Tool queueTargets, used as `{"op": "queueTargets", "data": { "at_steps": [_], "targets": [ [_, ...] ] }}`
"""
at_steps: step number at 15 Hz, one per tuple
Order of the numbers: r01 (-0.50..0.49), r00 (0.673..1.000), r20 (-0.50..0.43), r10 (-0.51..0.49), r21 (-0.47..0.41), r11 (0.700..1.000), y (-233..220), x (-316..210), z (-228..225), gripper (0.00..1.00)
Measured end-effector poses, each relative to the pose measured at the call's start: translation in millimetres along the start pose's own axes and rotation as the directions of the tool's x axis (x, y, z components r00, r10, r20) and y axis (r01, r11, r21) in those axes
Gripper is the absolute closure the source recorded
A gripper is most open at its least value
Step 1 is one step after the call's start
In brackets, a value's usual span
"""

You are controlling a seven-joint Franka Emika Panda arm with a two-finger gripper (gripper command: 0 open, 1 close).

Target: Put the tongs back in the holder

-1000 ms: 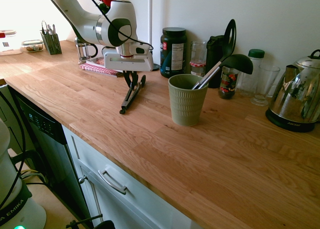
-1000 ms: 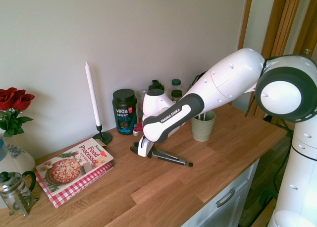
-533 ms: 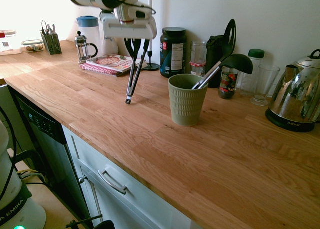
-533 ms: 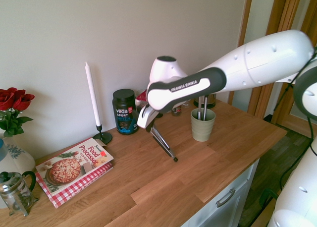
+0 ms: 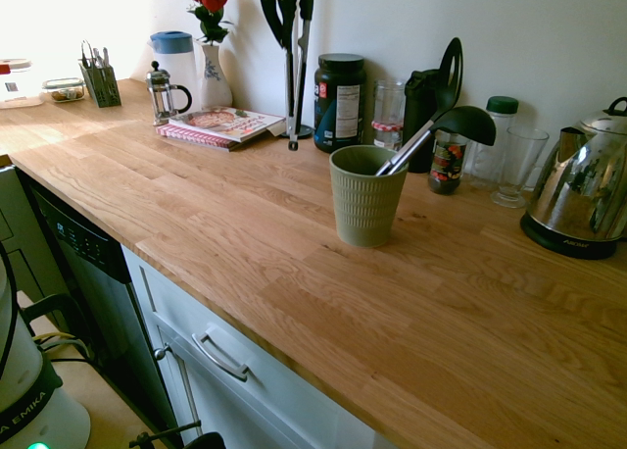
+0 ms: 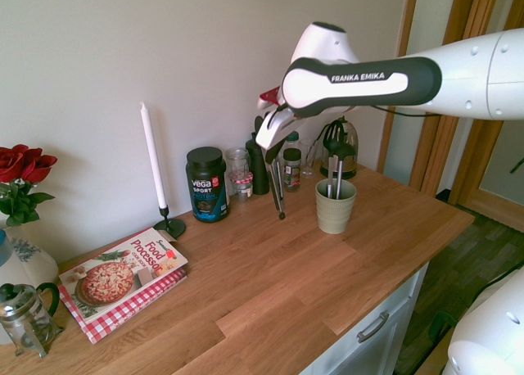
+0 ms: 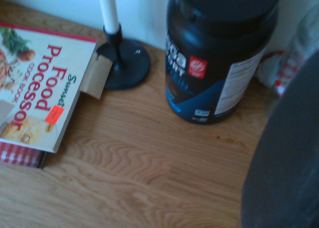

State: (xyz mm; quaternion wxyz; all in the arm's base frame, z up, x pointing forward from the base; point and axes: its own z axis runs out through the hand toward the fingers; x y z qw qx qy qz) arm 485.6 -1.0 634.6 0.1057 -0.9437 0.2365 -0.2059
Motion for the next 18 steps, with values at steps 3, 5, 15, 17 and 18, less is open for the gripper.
{"op": "queueTargets", "data": {
  "at_steps": [3, 5, 15, 17, 18],
  "targets": [
    [-0.067, 0.993, -0.092, 0.068, 0.019, 0.998, 23.2, 33.3, -74.2, 1.0],
    [-0.119, 0.985, -0.121, 0.12, 0.018, 0.993, 53.2, 49.4, -102.9, 1.0],
    [-0.209, 0.976, -0.061, 0.209, 0.009, 0.978, 159.7, 48.9, -26.3, 1.0],
    [-0.222, 0.973, -0.056, 0.223, 0.007, 0.975, 170.9, 43.4, -4.3, 1.0],
    [-0.223, 0.974, -0.046, 0.223, 0.002, 0.975, 175.3, 39.8, 8.3, 1.0]
  ]
}}
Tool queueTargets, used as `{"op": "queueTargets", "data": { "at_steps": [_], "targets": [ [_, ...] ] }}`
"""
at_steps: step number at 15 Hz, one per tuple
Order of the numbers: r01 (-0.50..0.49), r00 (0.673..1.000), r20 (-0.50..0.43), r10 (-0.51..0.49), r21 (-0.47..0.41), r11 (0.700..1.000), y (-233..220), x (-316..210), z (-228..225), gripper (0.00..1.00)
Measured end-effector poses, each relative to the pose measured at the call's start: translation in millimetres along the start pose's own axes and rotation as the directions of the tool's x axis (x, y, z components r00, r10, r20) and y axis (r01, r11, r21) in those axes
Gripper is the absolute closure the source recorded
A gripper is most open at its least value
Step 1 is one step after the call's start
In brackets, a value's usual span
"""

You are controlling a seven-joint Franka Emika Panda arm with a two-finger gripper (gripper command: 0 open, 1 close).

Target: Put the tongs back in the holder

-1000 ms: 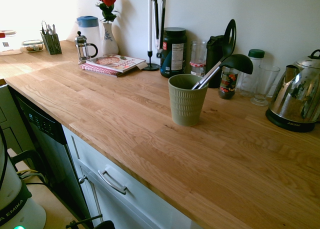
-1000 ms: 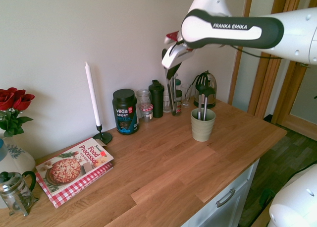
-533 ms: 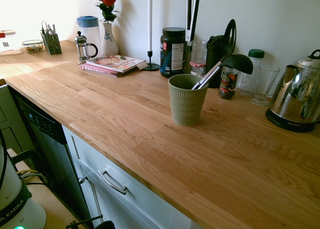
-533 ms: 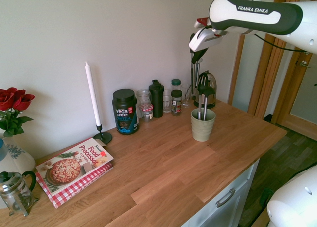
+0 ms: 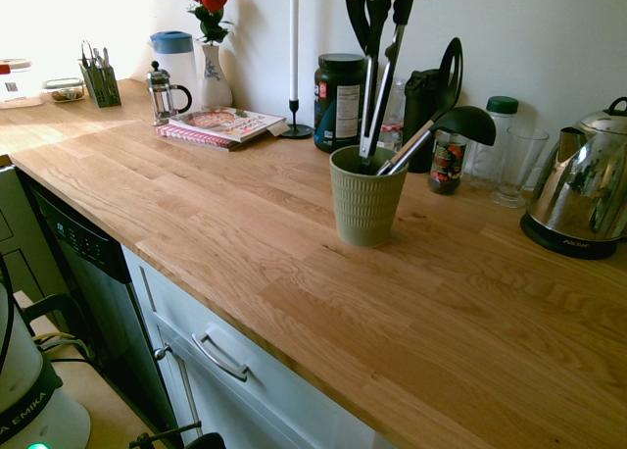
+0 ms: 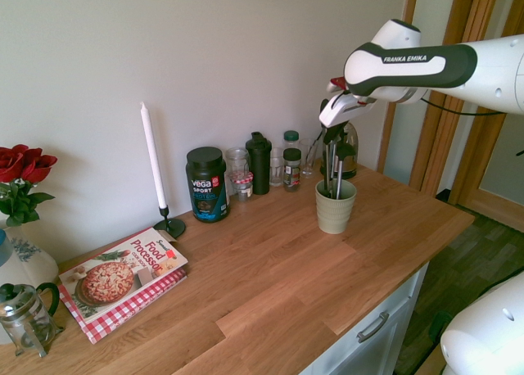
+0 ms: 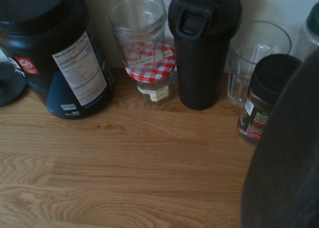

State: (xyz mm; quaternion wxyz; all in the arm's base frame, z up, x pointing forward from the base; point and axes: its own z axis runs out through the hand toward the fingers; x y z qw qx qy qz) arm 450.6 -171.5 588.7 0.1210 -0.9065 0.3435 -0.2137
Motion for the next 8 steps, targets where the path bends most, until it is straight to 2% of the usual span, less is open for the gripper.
{"op": "queueTargets", "data": {
  "at_steps": [6, 7, 8],
  "targets": [
    [-0.008, 0.998, 0.069, 0.01, -0.027, 1.0, 22.9, -18.0, 60.9, 1.0],
    [-0.011, 0.997, 0.076, 0.013, -0.024, 1.0, 25.1, -20.0, 64.3, 0.0],
    [-0.015, 0.996, 0.082, 0.017, -0.021, 1.0, 26.8, -21.6, 66.8, 0.0]
  ]
}}
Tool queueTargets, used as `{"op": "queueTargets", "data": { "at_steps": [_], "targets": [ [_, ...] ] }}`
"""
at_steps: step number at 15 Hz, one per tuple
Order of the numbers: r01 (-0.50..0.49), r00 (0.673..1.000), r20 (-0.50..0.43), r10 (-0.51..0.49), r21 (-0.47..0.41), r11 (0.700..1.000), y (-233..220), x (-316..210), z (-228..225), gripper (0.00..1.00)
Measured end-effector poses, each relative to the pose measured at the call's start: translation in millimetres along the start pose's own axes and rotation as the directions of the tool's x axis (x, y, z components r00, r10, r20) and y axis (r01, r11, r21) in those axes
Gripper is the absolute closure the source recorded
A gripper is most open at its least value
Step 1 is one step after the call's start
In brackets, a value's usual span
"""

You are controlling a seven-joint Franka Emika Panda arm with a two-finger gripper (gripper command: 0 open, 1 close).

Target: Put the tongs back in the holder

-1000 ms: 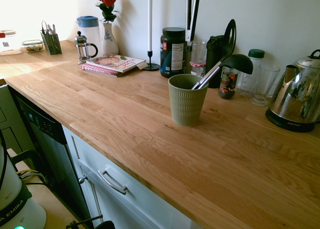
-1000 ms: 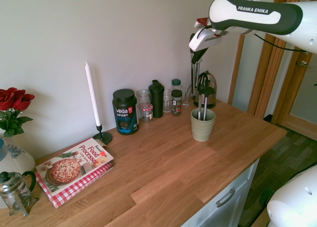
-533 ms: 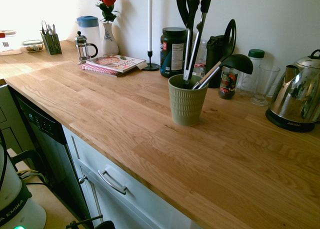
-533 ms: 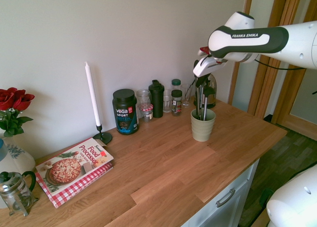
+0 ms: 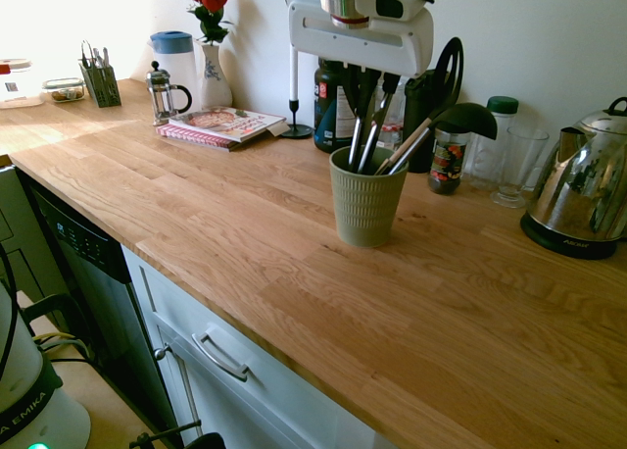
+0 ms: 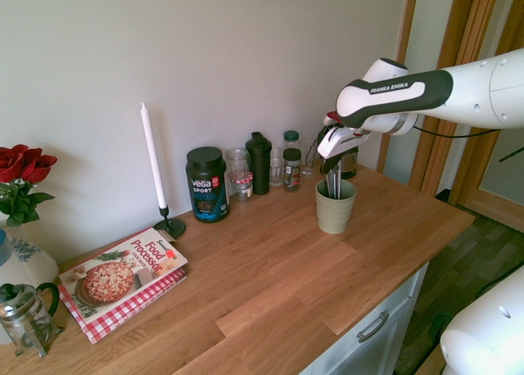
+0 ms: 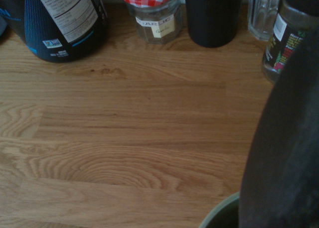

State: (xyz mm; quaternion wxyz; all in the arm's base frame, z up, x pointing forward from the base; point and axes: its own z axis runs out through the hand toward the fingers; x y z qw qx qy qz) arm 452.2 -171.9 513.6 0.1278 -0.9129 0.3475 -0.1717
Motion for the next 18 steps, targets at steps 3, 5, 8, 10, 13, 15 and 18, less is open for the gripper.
{"op": "queueTargets", "data": {
  "at_steps": [3, 5, 8, 10, 13, 15, 18],
  "targets": [
    [-0.002, 1.0, 0.002, 0.002, 0.006, 1.0, 1.1, 0.4, -0.2, 0.0],
    [-0.001, 1.0, 0.002, 0.001, 0.007, 1.0, 1.0, 0.3, -0.1, 0.0],
    [0.003, 1.0, 0.02, -0.004, 0.007, 1.0, -2.8, 2.0, -5.9, 0.0],
    [0.012, 0.999, 0.042, -0.013, 0.015, 1.0, -14.3, 8.2, -28.7, 0.0],
    [-0.028, 0.994, 0.1, 0.033, -0.054, 0.998, -44.2, 1.5, -83.7, 0.0],
    [-0.017, 0.984, 0.173, 0.041, -0.135, 0.991, -70.1, -27.9, -84.4, 0.0],
    [0.052, 0.957, 0.288, 0.025, -0.256, 0.965, -98.6, -88.9, -24.0, 0.0]
  ]
}}
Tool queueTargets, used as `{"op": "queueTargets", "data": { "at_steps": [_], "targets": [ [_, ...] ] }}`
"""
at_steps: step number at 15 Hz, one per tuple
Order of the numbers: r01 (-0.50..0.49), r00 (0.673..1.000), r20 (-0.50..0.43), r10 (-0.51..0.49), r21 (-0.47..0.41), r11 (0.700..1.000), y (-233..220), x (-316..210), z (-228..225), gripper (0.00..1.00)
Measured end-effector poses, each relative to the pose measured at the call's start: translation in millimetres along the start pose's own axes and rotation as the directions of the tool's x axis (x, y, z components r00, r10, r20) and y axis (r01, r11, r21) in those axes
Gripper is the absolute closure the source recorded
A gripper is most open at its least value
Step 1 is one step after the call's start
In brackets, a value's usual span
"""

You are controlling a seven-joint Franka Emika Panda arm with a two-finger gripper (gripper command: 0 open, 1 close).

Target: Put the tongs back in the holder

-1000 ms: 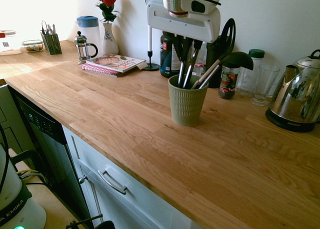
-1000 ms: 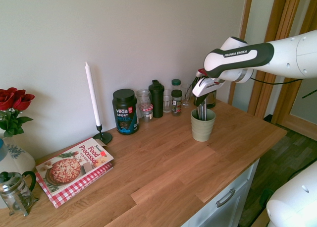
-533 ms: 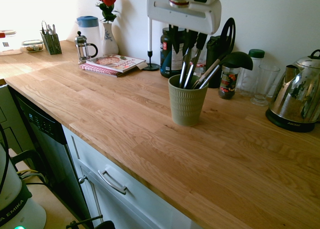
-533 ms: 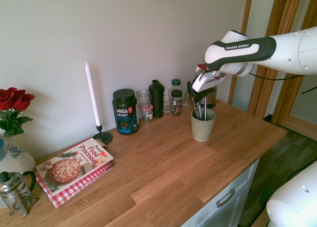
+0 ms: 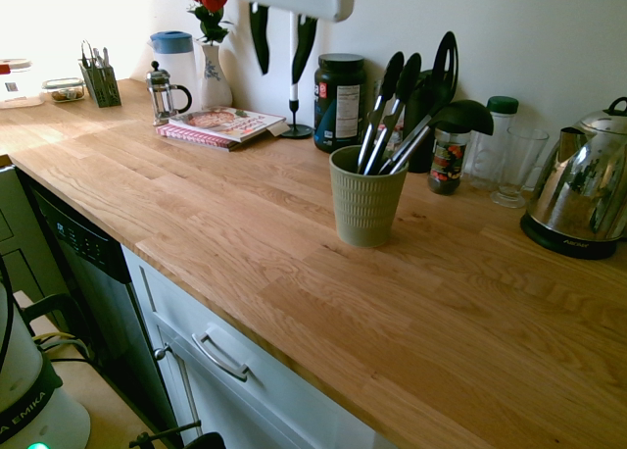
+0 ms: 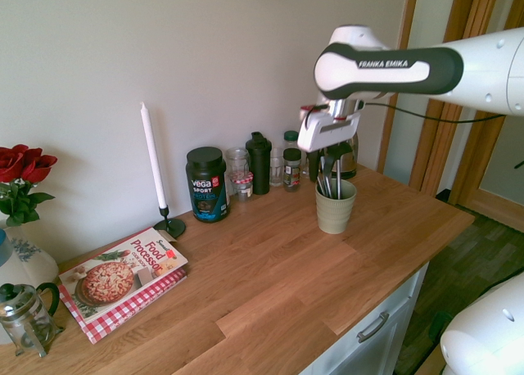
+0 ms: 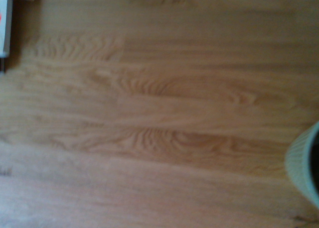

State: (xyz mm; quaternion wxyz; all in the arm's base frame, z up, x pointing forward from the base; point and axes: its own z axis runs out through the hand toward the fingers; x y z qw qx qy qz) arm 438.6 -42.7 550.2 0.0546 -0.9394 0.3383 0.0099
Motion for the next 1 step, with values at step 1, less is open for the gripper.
{"op": "queueTargets", "data": {
  "at_steps": [1],
  "targets": [
    [0.0, 1.0, 0.026, 0.001, -0.029, 1.0, -8.6, -11.1, 27.3, 0.0]
  ]
}}
